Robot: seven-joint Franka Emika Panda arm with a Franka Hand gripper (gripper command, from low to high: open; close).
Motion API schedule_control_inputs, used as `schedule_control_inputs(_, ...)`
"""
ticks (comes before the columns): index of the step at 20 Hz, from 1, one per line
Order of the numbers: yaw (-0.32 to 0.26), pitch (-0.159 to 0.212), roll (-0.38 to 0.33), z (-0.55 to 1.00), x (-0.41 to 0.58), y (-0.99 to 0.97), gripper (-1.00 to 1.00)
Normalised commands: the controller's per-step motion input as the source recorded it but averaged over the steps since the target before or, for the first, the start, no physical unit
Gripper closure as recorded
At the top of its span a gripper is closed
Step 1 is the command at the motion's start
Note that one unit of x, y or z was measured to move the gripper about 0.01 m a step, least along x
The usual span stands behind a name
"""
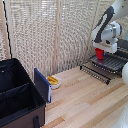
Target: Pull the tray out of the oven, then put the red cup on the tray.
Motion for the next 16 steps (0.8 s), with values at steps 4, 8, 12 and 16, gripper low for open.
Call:
schedule_control_inputs(4, -0.001, 0.03, 0.004, 0.02, 0.037, -0.01, -1.0)
schedule_control_inputs(8, -0.056, 0.031, 0.04, 0.2, 0.106, 0.0, -1.0)
schedule_control_inputs(12, -0.101, 0.065, 0.02, 0.36, 0.112, 0.04, -1.0)
schedule_control_inputs(16, -0.078, 0.111, 0.0, 0.39, 0.141, 0.14, -1.0)
